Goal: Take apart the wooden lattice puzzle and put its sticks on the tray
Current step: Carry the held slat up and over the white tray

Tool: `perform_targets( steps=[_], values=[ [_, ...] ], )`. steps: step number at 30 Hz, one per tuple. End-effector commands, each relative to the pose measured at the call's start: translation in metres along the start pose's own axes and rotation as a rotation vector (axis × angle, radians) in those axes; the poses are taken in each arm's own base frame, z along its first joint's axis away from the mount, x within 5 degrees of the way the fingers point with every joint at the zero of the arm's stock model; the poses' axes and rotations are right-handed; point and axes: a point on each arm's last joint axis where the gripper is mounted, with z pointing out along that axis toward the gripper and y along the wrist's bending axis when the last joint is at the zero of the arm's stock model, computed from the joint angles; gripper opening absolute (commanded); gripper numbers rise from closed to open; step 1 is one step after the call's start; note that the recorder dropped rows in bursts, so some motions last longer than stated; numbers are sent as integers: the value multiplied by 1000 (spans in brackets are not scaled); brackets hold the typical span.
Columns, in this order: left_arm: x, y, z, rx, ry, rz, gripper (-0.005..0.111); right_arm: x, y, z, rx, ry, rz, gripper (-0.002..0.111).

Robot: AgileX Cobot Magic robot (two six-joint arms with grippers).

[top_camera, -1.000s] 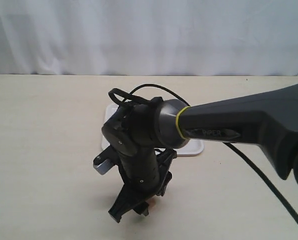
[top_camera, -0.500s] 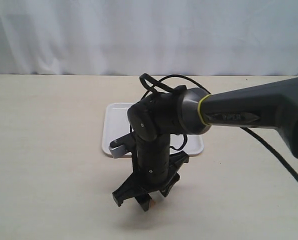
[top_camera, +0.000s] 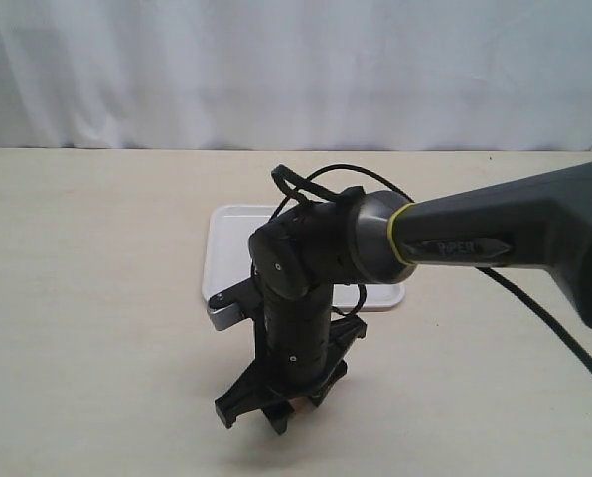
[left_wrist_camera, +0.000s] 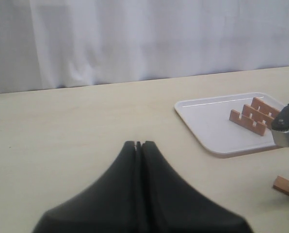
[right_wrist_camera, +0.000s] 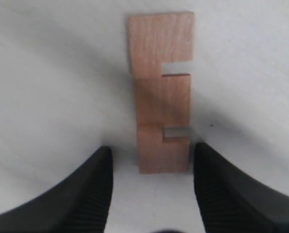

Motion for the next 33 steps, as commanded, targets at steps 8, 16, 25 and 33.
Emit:
perform_targets(
  steps=[8,16,25,33],
  values=[
    [0,0,0,2,-9,-4,0,0,-1,0,17,-18,-26,4],
    [0,0,0,2,-9,-4,0,1,-1,-26,9,-68,-26,4],
    [0,0,0,2,-9,-4,0,0,-2,-69,-4,-251,-37,4],
    [0,0,0,2,-9,-4,0,-36,-12,-85,-17,-357,22,4]
  ],
)
